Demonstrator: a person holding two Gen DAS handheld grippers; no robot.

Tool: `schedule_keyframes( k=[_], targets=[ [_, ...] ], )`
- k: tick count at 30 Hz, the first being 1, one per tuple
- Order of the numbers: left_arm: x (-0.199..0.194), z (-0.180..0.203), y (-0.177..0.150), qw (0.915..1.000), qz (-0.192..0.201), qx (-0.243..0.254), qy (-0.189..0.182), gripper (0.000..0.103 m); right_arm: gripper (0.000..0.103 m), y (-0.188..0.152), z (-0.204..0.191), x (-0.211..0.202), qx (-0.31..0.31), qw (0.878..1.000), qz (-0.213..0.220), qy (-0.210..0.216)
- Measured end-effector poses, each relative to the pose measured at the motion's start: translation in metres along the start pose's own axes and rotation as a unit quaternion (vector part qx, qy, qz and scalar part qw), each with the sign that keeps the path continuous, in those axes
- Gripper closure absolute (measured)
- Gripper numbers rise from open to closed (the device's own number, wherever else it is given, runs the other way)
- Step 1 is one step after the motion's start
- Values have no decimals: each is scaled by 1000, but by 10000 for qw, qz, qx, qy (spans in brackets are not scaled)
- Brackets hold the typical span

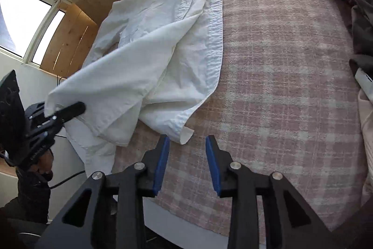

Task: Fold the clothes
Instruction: 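Grasp the hem with the left gripper while the right gripper lifts the hem toward the collar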

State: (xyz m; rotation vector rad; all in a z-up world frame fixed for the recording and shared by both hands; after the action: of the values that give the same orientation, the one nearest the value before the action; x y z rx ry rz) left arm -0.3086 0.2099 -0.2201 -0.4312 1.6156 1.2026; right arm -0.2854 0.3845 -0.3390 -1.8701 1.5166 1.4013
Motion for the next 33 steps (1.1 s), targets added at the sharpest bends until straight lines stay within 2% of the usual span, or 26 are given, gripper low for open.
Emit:
schedule_keyframes(
  k=[2,6,11,12,13,14,17,18,19,21,22,23,24,25,27,29,31,33],
  targets=[
    [-9,-10,5,10000,47,6,87,102,71,0,-6,15,-390,9991,-74,-128],
    [-26,-25,14,9994,124,109,293,102,69,-1,-29,29,-1142,9933,-111,-119],
    [-45,-36,26,9969,125,452,636,102,69,5,-45,52,-2119,9740,-138,-795],
    [-50,-39,31,9961,154,502,709,102,82,7,-46,55,-2180,9721,-219,-841],
    [-56,-43,35,9952,188,550,791,102,88,9,-47,56,-2195,9712,-310,-870],
    [-63,-47,40,9941,224,598,877,102,99,12,-50,51,-2117,9743,-383,-662],
    [-82,-56,52,9927,361,658,949,102,99,24,-60,23,-1744,9826,-573,280],
    [-86,-56,54,9921,390,703,964,102,99,30,-62,9,-1444,9845,-605,786],
    [-90,-55,56,9914,411,761,979,102,99,36,-60,-7,-1006,9834,-605,1381],
    [-90,-48,55,9915,372,869,896,102,100,47,-49,-33,-164,9684,-631,2406],
    [-88,-43,52,9921,330,910,802,102,100,47,-36,-35,3,9693,-687,2363],
    [-84,-37,49,9926,274,948,704,102,100,45,-21,-35,96,9741,-742,2132],
    [-78,-27,44,9935,200,969,568,102,100,42,-6,-30,111,9824,-812,1679],
    [-69,-16,38,9942,123,982,415,102,100,35,9,-21,222,9856,-969,1365],
    [-50,12,23,9947,-75,1026,23,102,99,18,34,-1,444,9856,-1351,914],
    [-19,54,-5,9898,-449,1253,-504,102,96,1,52,21,445,9833,-1723,393],
    [16,93,-37,9802,-885,1584,-790,101,95,-6,50,22,543,9790,-1799,791],
    [43,117,-62,9714,-1237,1841,-850,95,92,-6,47,12,421,9787,-1761,964]
  ],
)
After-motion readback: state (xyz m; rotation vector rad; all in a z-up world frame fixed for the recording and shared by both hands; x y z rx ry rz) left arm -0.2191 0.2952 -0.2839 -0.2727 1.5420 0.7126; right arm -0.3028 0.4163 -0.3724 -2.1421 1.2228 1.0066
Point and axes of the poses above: each gripper's, at about its wrist camera, not at the fingertips, and x roughly the way its jaws point, z to its right, y to its top, the point moved 6 cm from there along x, roughly the way its jaws point, and after that the axes turned 3 degrees about -x, right-handed, at the moved point
